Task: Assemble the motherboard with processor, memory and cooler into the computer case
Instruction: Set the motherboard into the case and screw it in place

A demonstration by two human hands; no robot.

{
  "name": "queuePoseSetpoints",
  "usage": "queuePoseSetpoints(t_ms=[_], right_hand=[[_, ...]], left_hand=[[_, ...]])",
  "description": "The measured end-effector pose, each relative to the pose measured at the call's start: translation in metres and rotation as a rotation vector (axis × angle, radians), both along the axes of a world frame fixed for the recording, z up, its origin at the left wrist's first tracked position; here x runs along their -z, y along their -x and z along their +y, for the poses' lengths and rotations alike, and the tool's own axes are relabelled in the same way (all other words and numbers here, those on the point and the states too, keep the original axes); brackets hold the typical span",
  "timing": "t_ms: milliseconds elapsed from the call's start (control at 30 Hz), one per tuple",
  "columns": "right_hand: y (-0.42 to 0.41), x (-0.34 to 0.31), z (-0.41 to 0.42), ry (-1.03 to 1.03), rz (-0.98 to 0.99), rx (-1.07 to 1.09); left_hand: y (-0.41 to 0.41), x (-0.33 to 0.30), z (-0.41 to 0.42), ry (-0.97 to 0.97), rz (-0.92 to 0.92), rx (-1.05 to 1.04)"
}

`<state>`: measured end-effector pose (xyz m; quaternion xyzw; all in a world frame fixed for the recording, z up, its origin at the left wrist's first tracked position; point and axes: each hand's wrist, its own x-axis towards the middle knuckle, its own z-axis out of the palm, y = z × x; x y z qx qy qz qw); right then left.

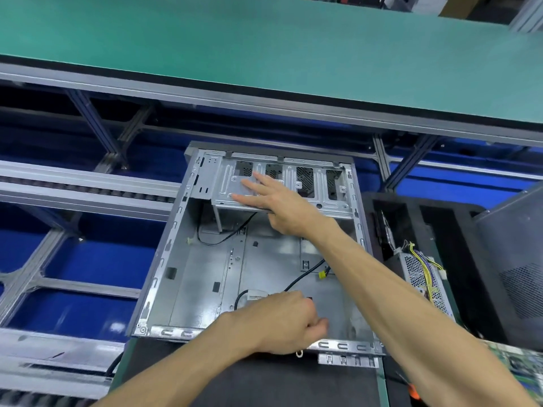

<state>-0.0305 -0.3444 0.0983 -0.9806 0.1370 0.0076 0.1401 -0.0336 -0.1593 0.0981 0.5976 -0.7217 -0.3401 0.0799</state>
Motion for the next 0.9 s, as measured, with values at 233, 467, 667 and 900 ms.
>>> queuePoseSetpoints(t_ms=[233, 467, 667, 900], right_hand=[[0.001, 0.0, 0.007, 0.014, 0.003, 0.04], [0.003, -0.003, 0.012, -0.008, 0.015, 0.06], [0.017, -0.025, 0.007, -0.158, 0.078, 0.222], [0.076, -0.044, 0.027, -0.156, -0.489, 0.652]], left_hand=[[-0.004, 0.001, 0.004, -0.052, 0.061, -0.003], [-0.007, 0.009, 0.008, -0.013, 0.074, 0.007], [-0.029, 0.013, -0.01, 0.091, 0.02, -0.19], [-0.032, 0.029, -0.051, -0.105, 0.19, -0.388]])
